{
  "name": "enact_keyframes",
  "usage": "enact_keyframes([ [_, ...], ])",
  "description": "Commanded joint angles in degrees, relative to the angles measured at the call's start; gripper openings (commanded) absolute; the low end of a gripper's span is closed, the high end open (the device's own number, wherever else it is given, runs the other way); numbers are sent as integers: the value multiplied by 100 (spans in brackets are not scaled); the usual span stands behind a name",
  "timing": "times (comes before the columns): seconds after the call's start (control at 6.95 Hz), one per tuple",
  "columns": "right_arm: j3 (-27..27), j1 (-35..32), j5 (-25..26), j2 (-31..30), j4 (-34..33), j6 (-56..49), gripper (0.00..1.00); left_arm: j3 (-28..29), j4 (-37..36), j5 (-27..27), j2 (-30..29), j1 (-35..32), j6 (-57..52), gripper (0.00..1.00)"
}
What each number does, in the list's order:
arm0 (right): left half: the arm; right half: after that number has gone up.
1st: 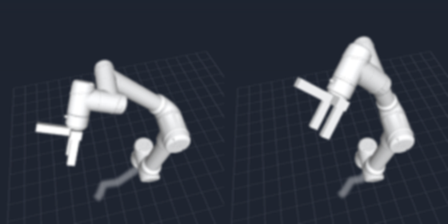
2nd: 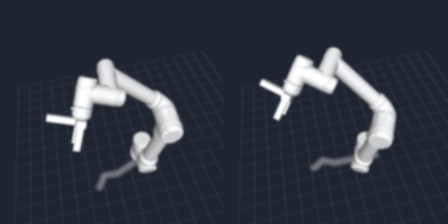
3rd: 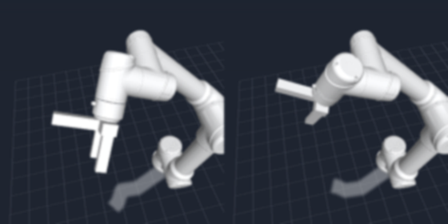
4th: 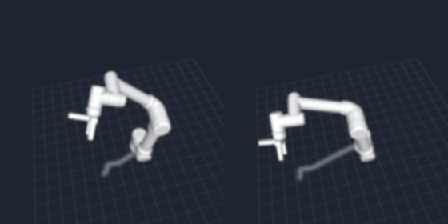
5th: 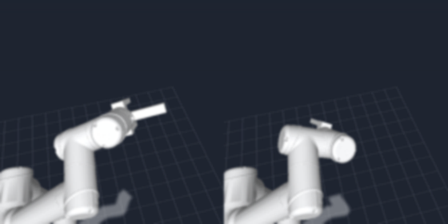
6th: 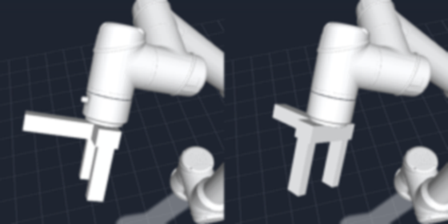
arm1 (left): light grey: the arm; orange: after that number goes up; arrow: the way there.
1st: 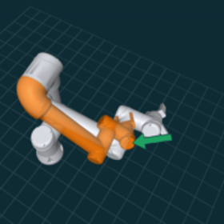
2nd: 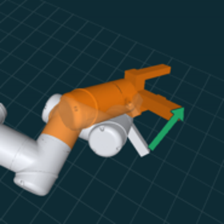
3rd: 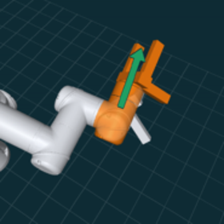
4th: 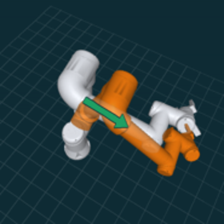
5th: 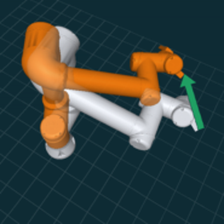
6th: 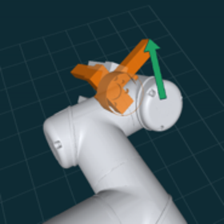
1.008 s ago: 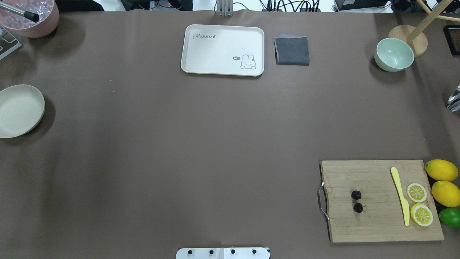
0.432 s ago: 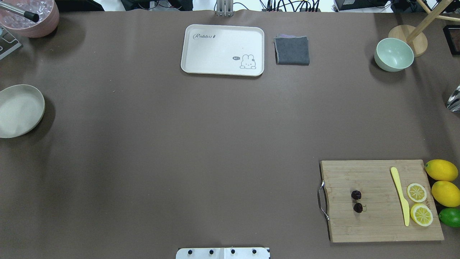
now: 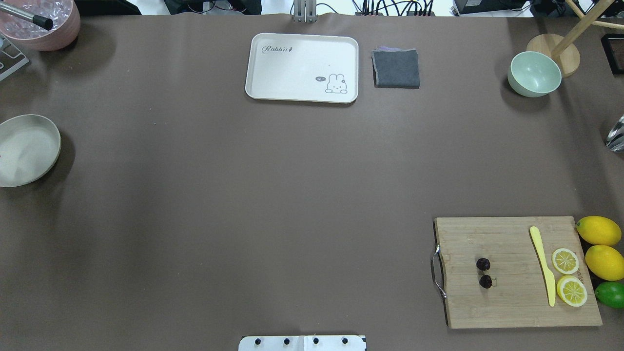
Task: Place red cherry on plate
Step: 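Lower the left gripper to the white plate and grasp its rim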
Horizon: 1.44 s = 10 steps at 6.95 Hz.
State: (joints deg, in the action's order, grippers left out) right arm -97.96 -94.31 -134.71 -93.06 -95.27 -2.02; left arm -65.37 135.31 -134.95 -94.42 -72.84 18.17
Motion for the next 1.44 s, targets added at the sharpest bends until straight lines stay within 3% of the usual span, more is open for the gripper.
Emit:
enact_keyframes([
  [0.0,-4,0,6,-1,0,-9,100,68,4,-5,20,42,-7,86],
  [0.14,-4,0,6,-1,0,0,100,68,4,-5,29,42,2,45],
  [0.29,-4,0,6,-19,0,0,100,77,4,-5,38,42,-16,16],
  [0.43,-4,0,6,-10,0,0,100,68,4,-5,64,42,-33,0],
  [0.72,-12,0,6,16,0,0,100,59,-13,-23,99,16,-33,0],
  [1.01,-205,0,-11,-27,-9,26,100,24,-188,-67,-119,-508,28,0],
  [1.3,-215,0,-20,16,0,220,100,-37,-1396,-546,-741,-993,19,0],
])
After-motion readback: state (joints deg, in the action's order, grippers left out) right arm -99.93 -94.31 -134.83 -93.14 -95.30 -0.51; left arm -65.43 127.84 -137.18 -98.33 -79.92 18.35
